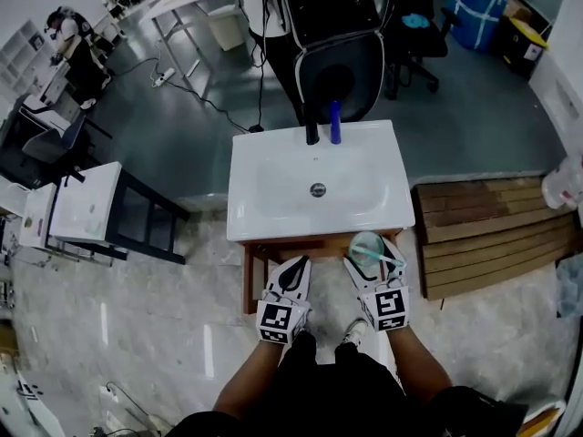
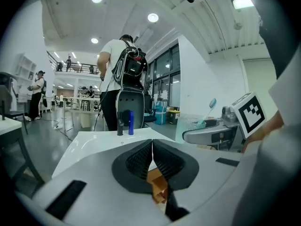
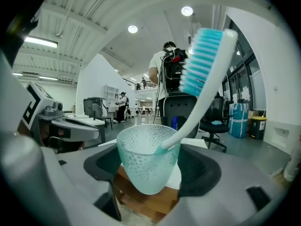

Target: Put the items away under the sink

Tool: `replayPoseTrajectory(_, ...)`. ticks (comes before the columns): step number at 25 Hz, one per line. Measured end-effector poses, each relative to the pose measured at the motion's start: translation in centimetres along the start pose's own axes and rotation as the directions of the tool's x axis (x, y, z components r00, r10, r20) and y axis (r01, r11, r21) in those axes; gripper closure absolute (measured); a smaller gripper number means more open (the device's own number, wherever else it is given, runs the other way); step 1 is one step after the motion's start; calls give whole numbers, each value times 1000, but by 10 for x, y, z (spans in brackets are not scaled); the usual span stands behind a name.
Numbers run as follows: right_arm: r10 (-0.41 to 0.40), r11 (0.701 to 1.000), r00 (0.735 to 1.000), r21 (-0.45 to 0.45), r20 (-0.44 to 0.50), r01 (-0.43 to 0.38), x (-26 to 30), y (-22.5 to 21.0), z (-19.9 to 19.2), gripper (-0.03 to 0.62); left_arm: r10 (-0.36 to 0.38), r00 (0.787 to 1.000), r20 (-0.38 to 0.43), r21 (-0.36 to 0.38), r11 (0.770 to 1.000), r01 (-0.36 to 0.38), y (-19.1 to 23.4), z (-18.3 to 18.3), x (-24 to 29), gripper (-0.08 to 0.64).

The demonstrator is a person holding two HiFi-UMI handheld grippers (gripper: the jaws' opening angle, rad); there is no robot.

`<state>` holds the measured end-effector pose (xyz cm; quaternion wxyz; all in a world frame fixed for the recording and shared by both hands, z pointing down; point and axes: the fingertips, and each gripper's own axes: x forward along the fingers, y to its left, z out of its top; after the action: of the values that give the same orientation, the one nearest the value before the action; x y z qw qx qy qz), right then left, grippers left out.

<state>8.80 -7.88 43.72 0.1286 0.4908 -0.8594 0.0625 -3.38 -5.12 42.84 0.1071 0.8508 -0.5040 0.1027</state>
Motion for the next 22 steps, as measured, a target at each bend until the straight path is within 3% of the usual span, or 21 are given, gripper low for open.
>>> replayPoseTrajectory(8, 37, 999, 999, 34, -14, -37, 5, 6, -38, 221, 108, 992, -70, -36, 993, -110, 1, -53, -3, 538)
replayPoseTrajectory(14, -3, 996, 1000, 93, -18, 5, 13, 8, -69, 221, 98, 992, -80, -38, 994, -102, 12, -88, 6, 538)
replayPoseTrajectory(19, -6, 999, 1000, 46, -17, 7, 26, 21, -116, 221, 55, 997, -54, -10, 998, -55, 21, -124, 23, 538)
replayPoseTrajectory(22, -19, 999, 999, 37, -29, 20, 38, 26, -150, 221, 71, 995, -74, -14, 997, -72, 31, -162, 37, 538)
